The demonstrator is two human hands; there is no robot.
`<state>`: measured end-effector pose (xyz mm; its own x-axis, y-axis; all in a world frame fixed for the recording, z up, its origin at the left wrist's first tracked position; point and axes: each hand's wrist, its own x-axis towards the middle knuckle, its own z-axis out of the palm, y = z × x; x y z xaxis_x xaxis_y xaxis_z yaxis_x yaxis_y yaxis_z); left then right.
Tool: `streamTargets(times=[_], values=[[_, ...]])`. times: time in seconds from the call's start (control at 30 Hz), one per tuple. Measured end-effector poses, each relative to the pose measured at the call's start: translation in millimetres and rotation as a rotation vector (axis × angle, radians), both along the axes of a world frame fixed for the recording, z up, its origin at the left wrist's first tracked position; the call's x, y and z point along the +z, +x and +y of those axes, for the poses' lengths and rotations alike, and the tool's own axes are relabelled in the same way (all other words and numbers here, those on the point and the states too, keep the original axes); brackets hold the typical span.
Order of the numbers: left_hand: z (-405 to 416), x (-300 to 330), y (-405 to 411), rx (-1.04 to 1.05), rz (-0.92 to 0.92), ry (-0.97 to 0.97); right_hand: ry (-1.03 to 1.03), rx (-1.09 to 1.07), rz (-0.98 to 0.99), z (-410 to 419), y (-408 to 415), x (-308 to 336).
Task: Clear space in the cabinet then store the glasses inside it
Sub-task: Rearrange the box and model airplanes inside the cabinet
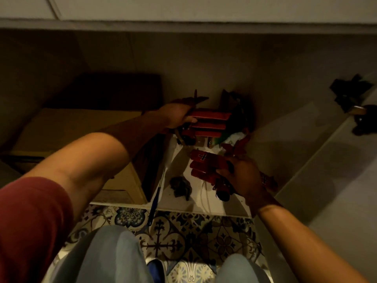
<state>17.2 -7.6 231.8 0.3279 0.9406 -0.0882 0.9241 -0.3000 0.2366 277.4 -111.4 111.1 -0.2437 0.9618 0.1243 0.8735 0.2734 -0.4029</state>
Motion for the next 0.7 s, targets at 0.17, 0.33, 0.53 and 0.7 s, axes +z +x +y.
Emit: streamTargets(times=[0.17, 0.33, 0.53, 0.7], values=[[-27, 28, -12, 0.014, -0.071, 0.034, 0.056, 0.053, 0.145, -12, 0, 15], [-50, 48, -31, 0.085, -0.076, 0.019, 0.059, 0.127, 0.224, -24, -9, 25], [-72, 79, -57, 0.188, -0.099, -0.017, 0.011, 0.169, 0.197, -27, -10, 34], [-93, 105, -64, 0.215, -0.158, 0.019, 0.067, 0.201, 0.219, -22, -11, 45]])
